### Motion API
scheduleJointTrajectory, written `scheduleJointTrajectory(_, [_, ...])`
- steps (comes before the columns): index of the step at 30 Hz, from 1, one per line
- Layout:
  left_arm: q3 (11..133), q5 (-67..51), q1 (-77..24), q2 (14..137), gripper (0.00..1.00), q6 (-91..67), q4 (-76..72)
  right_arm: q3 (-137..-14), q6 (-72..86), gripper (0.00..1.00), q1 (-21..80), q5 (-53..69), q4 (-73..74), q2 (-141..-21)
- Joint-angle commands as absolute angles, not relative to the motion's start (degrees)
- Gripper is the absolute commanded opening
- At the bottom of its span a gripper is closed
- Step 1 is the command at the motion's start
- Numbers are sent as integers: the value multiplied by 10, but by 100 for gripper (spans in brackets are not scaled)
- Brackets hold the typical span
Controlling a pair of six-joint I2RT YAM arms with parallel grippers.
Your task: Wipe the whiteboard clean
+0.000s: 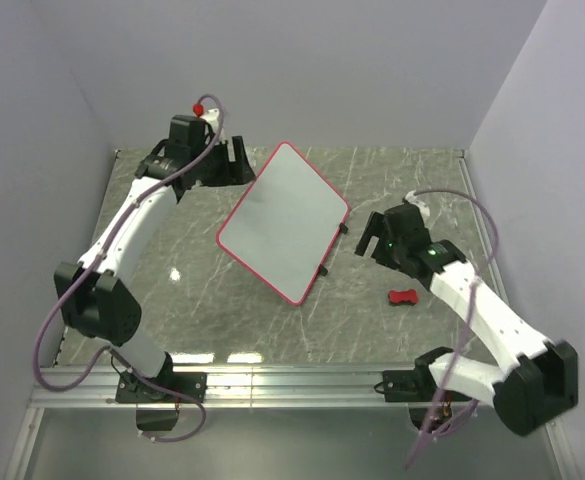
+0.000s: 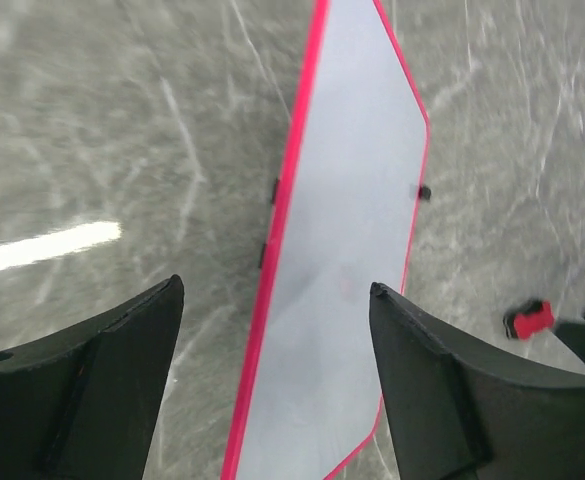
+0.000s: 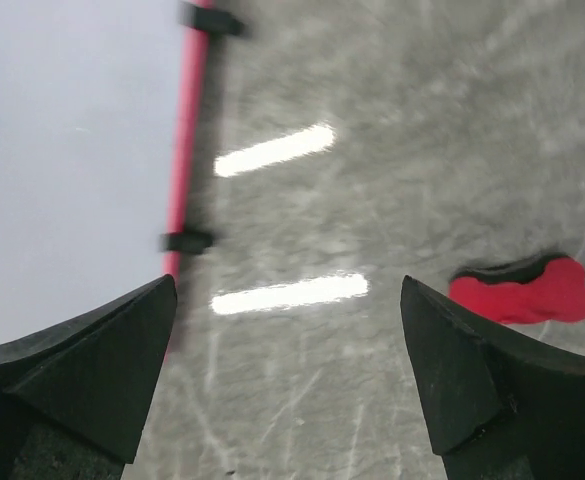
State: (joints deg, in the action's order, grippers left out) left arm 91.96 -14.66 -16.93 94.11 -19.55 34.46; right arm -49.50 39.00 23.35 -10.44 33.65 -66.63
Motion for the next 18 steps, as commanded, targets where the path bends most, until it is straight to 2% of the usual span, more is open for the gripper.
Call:
scheduleJointTrajectory(1, [926,-67,-155,873,80,-207,340,-543,344,100,233,-69,325,-566])
scheduleJointTrajectory(7, [863,51,-134,774,83,-220,340,-581,314,100,233,-30,350,-417])
scheduleJointTrajectory(10, [825,89,-132,732,83,-221,349,-598,316,100,232,-57,381,-354])
scheduleJointTrajectory(18, [713,109,-130,632,83,-223,352,-643,304,100,233,-101,487,-298])
